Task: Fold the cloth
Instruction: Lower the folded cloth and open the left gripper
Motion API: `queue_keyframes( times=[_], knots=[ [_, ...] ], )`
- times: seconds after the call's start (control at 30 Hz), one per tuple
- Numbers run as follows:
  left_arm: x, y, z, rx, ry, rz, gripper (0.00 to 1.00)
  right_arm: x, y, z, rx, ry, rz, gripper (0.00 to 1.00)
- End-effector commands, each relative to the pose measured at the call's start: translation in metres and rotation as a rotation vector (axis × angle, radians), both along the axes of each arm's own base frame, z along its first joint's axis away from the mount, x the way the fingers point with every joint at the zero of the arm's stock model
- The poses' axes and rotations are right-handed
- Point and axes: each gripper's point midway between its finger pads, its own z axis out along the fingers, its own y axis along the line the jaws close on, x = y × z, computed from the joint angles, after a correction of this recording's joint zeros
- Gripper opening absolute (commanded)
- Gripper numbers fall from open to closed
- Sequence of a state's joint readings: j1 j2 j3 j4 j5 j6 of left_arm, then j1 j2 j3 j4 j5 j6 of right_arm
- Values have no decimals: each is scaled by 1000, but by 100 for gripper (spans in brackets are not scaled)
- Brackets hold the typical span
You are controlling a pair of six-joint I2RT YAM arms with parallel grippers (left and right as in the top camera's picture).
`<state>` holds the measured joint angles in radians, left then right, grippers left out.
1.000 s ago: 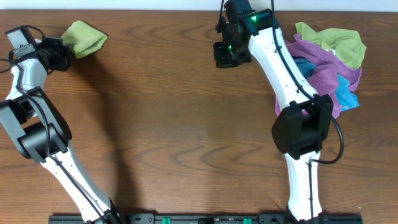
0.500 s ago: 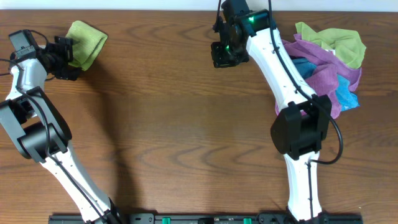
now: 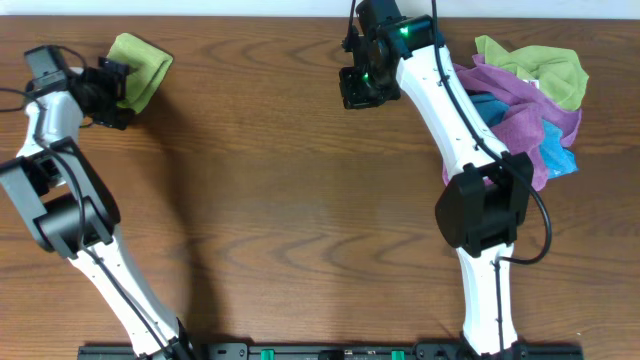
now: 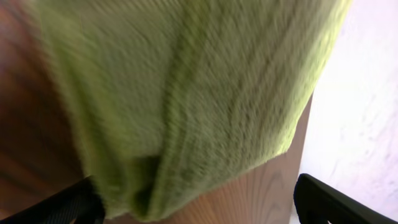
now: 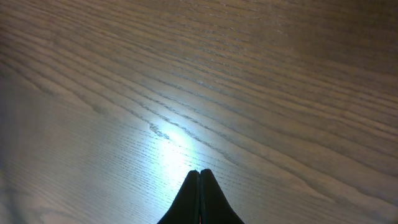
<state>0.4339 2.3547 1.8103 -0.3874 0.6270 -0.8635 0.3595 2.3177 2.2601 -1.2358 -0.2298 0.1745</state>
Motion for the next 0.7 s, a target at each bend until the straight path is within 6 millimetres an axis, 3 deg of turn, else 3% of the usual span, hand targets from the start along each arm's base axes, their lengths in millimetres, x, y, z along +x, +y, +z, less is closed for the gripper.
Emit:
queue_keyframes(
  times=[0.0,0.23,0.5,0.67],
  knots=[
    [5,-19,0,40,6,-38,95,1,4,20,13,-45,3,1],
    [6,-21,-2,53,14,-38,95,0,4,19,11,-41,3,1],
    [-7,-7,5,36,11,-53,95,0,4,19,11,-41,3,1],
    [-23,7,35,135,3,-93,95,0,4,19,10,-38,4,1]
  ],
)
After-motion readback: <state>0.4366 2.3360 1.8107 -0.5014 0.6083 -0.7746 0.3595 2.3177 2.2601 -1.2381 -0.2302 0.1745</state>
